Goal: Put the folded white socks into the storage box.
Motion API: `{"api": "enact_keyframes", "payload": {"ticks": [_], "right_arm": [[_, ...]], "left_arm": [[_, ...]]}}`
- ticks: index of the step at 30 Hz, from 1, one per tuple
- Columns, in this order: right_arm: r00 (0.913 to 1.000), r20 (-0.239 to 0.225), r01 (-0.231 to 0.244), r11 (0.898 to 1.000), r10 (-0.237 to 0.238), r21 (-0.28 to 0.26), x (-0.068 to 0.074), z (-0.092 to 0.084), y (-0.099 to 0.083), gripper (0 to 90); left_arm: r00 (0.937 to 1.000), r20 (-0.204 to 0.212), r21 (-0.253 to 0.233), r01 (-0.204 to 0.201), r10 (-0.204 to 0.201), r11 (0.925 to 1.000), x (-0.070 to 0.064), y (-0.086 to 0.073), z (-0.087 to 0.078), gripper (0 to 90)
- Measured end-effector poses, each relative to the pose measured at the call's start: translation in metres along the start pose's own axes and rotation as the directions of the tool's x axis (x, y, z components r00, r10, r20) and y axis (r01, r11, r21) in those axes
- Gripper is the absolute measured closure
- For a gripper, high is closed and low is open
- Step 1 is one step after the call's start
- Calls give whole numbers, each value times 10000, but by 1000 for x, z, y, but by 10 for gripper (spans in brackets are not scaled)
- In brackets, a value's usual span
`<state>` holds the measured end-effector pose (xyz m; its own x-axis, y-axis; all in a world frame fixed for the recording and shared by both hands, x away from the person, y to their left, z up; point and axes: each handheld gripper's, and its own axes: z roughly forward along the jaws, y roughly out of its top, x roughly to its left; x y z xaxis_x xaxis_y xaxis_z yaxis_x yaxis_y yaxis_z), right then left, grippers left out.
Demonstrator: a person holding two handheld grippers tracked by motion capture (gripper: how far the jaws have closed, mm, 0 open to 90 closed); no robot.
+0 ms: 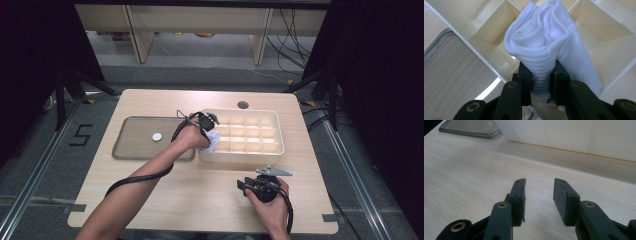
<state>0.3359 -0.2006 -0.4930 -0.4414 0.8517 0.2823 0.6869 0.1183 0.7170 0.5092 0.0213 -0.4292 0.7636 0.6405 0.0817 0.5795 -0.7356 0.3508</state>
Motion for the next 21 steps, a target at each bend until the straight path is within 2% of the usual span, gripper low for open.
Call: {"api": "enact_keyframes", "payload": {"ticks": [4,5,6,7,8,10,11,12,13,18,21], "right_arm": [[10000,-29,-42,10000,42,54,0,-1,0,623],[9998,-29,-213,9997,214,91,2,-1,-1,624],[10000,43,-10,10000,10,72,0,-1,-1,624],[10000,36,-66,10000,66,64,1,1,-1,624],[9993,10,-381,9990,381,215,3,-1,-1,624],[10000,48,-1,10000,1,88,1,0,-1,624],[9999,-78,-64,9999,64,92,1,1,-1,624],[10000,34,2,9999,-2,101,0,0,-1,624],[9998,-190,-88,10000,89,38,0,2,-1,624],[9999,-97,-80,9998,82,158,1,2,-2,624],[9999,-97,-59,9998,60,170,1,1,-1,624]], "left_arm": [[9999,72,201,117,-119,9997,0,3,1,730],[9998,100,263,145,-148,9995,0,3,1,730],[9998,104,217,172,-174,9996,0,4,2,730],[9997,137,326,187,-191,9993,1,4,2,730],[9997,172,392,166,-173,9991,1,4,1,730],[9997,200,447,142,-151,9989,2,5,2,730],[9996,214,478,157,-167,9987,2,5,2,730],[9996,222,510,156,-167,9986,2,6,2,730],[9996,227,525,161,-173,9985,2,6,2,730],[9993,280,472,229,-243,9986,2,6,4,730],[9994,292,611,152,-170,9980,2,7,4,730]]}}
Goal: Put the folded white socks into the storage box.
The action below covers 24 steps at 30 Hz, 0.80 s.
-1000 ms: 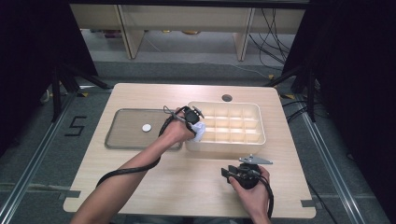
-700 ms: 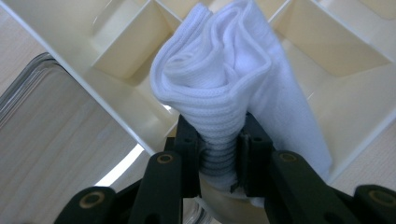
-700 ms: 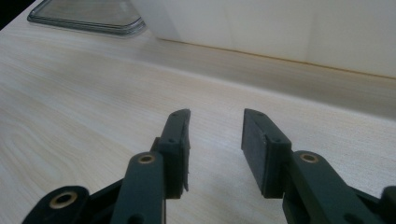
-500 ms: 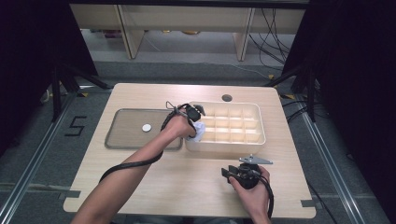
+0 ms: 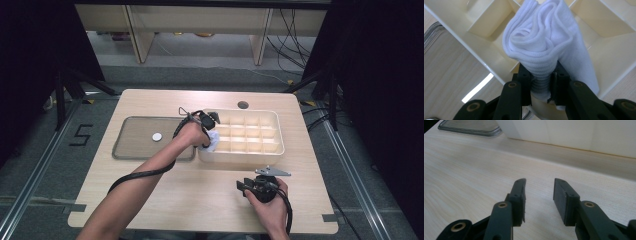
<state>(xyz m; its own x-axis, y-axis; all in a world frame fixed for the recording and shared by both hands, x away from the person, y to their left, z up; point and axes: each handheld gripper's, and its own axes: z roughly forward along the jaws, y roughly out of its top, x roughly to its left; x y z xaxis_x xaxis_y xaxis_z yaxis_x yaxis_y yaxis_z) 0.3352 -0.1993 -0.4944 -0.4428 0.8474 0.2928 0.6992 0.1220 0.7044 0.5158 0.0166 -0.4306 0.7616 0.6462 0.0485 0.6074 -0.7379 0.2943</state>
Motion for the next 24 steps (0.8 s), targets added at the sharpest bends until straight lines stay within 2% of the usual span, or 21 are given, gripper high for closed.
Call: {"api": "enact_keyframes", "payload": {"ticks": [4,8,9,10,11,12,14,15,17,18,20,21,22,23,24], "right_arm": [[10000,-55,-12,10000,12,-7,0,0,0,624],[10000,-79,-21,10000,21,-7,0,0,0,624],[10000,-18,5,10000,-5,-15,0,0,0,624],[9998,138,-109,9999,108,57,2,0,0,624],[9998,162,118,9999,-118,8,1,0,0,624],[9999,141,98,9999,-99,49,1,0,0,624],[9996,99,-277,9995,275,136,4,2,0,624],[9996,-69,-286,9996,286,48,4,1,-1,624],[9996,-67,-288,9996,288,64,4,1,-1,624],[9998,94,-169,9998,169,61,3,2,-1,624],[9996,-82,-279,9996,280,84,4,1,-1,624],[9999,68,107,9999,-107,41,1,1,0,624],[9999,78,118,9999,-118,46,1,0,0,624],[9999,69,106,9999,-106,40,1,0,0,624],[9995,-112,-287,9996,287,60,4,1,-1,623]], "left_arm": [[9999,-38,219,-124,124,9997,0,2,1,730],[10000,16,184,-35,35,9998,0,2,2,731],[10000,9,195,10,-10,9998,-1,2,3,731],[9999,-47,286,-119,120,9995,-1,2,3,731],[9998,-90,407,-194,198,9990,-2,3,2,731],[9998,-133,374,-160,165,9992,-2,3,3,731],[9998,-136,377,-131,136,9992,-3,3,3,732],[9996,-184,453,-200,209,9988,-3,3,4,734],[9996,-221,421,-164,173,9990,-4,3,5,734],[9992,-276,576,-275,292,9980,-5,3,6,735],[9984,-334,696,-425,449,9967,-6,3,7,735],[9983,-332,757,-456,483,9961,-6,4,7,735],[9983,-334,774,-451,478,9960,-6,4,8,735],[9981,-367,761,-470,499,9960,-6,3,8,735],[9982,-341,781,-474,502,9958,-6,4,8,735]]}}
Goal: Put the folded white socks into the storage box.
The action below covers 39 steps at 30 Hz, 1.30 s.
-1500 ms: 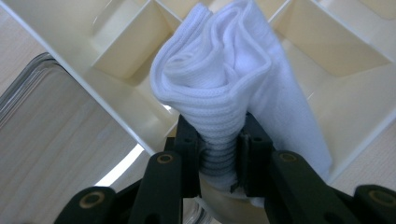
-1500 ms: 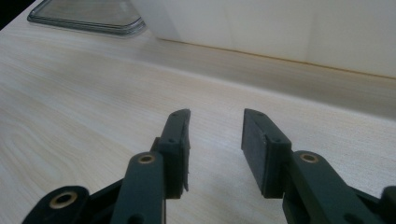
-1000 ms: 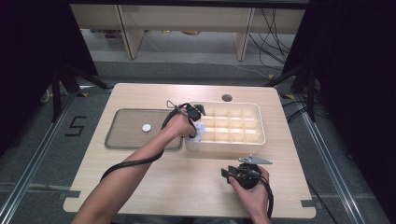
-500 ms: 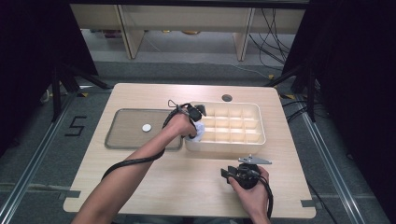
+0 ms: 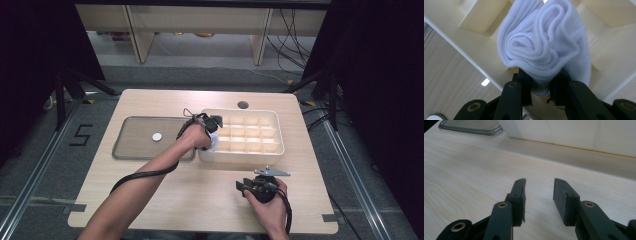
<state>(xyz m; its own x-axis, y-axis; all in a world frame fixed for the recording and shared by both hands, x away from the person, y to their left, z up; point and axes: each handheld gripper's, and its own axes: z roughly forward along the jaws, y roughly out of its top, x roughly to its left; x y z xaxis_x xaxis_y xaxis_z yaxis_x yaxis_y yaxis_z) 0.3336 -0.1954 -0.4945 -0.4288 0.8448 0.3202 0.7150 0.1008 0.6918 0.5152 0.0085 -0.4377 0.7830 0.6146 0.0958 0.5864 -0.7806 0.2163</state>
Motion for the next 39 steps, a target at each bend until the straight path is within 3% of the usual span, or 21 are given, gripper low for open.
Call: {"api": "enact_keyframes", "payload": {"ticks": [1,3,4,5,8,15,19,21,23,27,29,30,35,39], "right_arm": [[9990,188,411,9992,-411,-8,-3,-1,1,623],[9990,193,403,9992,-402,-8,-3,-1,1,624],[10000,-46,-24,10000,25,58,0,0,0,624],[9995,-19,300,9996,-300,9,-3,1,0,624],[9993,167,323,9995,-324,46,-2,0,0,624],[9995,-8,311,9995,-311,1,-3,0,0,623],[9994,124,336,9994,-336,42,-3,1,0,620],[9996,-16,295,9996,-295,24,-3,0,1,616],[9991,141,411,9991,-410,-44,-3,0,1,613],[9998,49,179,9998,-179,-68,-2,-1,1,609],[9993,211,325,9994,-322,-100,-3,-3,2,609],[9996,10,283,9995,-283,-162,-3,-4,2,608],[9995,83,306,9995,-305,-125,-3,-5,3,608],[9996,56,280,9995,-279,-123,-3,-5,3,609]], "left_arm": [[10000,-3,-9,-7,7,10000,0,0,0,735],[10000,-1,-22,-4,4,10000,0,0,0,735],[10000,22,38,-24,24,10000,0,0,0,735],[10000,4,79,-61,61,10000,0,1,0,735],[9999,-4,112,-139,139,9998,-1,1,2,735],[9998,71,157,-164,163,9997,0,1,2,735],[9999,112,176,-133,131,9998,0,1,2,732],[9998,22,115,-204,204,9997,-1,0,2,727],[9998,16,26,-189,189,9998,-1,0,1,718],[9999,91,-32,-118,119,9999,-1,0,-2,699],[9998,211,-195,11,-7,9998,0,-1,-5,683],[9995,247,-389,206,-196,9990,-1,-2,-5,672],[9992,397,-534,79,-58,9985,1,-3,-9,621],[9971,701,-975,374,-306,9945,3,-5,-13,564]]}}
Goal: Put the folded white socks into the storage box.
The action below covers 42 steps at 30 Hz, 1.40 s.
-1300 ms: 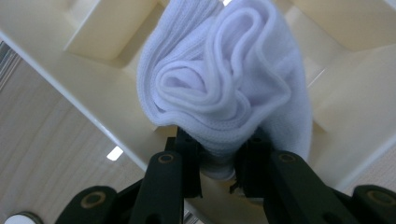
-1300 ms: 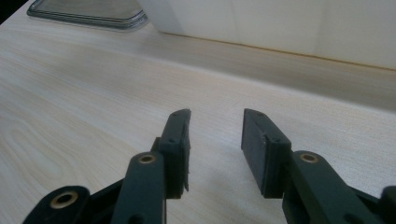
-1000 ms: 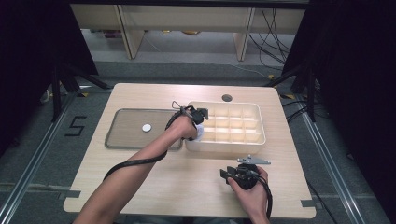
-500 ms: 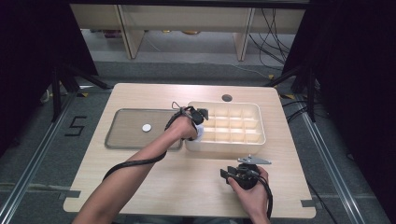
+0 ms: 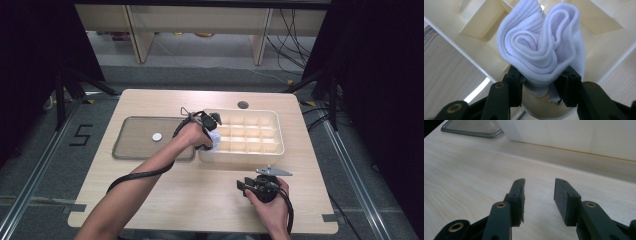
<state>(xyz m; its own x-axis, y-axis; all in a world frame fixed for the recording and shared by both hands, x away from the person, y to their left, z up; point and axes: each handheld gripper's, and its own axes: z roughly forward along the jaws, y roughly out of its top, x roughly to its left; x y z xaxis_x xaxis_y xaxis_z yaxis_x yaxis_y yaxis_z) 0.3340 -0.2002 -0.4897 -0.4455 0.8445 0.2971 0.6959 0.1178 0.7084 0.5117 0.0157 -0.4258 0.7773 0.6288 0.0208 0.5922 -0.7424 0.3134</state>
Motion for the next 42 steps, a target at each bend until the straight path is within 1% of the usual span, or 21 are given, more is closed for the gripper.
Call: {"api": "enact_keyframes", "payload": {"ticks": [6,8,11,12,13,14,15,18,20,25,26,28,30,31,32,33,35,37,40,41,42], "right_arm": [[10000,9,18,10000,-18,-23,0,0,0,609],[10000,-55,16,10000,-16,-81,0,0,0,609],[9999,139,23,10000,-22,-70,0,0,1,609],[9999,132,-110,9999,111,-70,1,0,1,609],[9999,10,-134,9999,134,-55,1,0,1,609],[9999,70,-118,9999,118,-34,2,-1,1,609],[9999,18,-116,9999,116,-19,2,-1,1,608],[10000,-24,-42,9999,42,-115,1,0,1,609],[9998,175,-140,9999,139,21,2,-2,1,609],[9998,78,-166,9999,166,-30,2,-1,1,609],[9997,35,-241,9997,241,16,3,-1,1,609],[10000,3,-82,9999,82,-87,2,0,1,609],[9999,17,100,9999,-100,-81,1,0,1,609],[10000,-52,76,9999,-77,-101,1,1,1,609],[9999,86,-85,10000,86,-39,2,0,1,609],[9999,107,-64,9999,65,-79,2,0,1,609],[9998,154,-127,9999,127,-9,3,1,1,610],[9998,184,108,9999,-107,-48,1,1,1,610],[10000,53,59,10000,-59,-27,1,0,1,610],[9999,68,85,10000,-84,-43,1,1,1,610],[9999,77,80,10000,-80,-41,1,1,1,610]], "left_arm": [[9991,314,-387,280,-268,9989,3,-1,-7,481],[9990,327,-486,334,-318,9983,4,-1,-9,449],[9995,206,-1033,270,-250,9943,7,0,-17,418],[9995,206,-1033,270,-250,9943,7,0,-17,408],[9998,168,-1468,113,-89,9891,8,2,-20,399],[9998,168,-1468,113,-89,9891,8,2,-20,400],[9996,256,-1810,147,-103,9834,10,4,-21,407],[9996,288,-1778,113,-63,9840,11,5,-21,486],[9997,219,-1723,91,-54,9850,11,4,-19,564],[9989,-192,-1605,-464,439,9859,9,2,-19,698],[9988,-224,-1599,-457,426,9861,7,2,-18,712],[9966,-400,-1466,-778,726,9861,6,1,-18,730],[9965,-443,-1474,-773,715,9860,5,0,-18,738],[9938,-569,-1412,-1028,956,9846,3,-1,-17,741],[9937,-619,-1385,-1008,929,9852,2,-2,-16,742],[9917,-669,-1299,-1174,1094,9846,2,-2,-15,744],[9926,-641,-1239,-1106,1033,9861,2,-4,-12,749],[9928,-610,-1188,-1094,1027,9869,1,-5,-11,753],[9926,-628,-1200,-1105,1035,9866,1,-6,-10,757],[9899,-715,-1109,-1297,1222,9853,1,-6,-10,757],[9894,-758,-1079,-1315,1238,9854,0,-6,-9,758]]}}
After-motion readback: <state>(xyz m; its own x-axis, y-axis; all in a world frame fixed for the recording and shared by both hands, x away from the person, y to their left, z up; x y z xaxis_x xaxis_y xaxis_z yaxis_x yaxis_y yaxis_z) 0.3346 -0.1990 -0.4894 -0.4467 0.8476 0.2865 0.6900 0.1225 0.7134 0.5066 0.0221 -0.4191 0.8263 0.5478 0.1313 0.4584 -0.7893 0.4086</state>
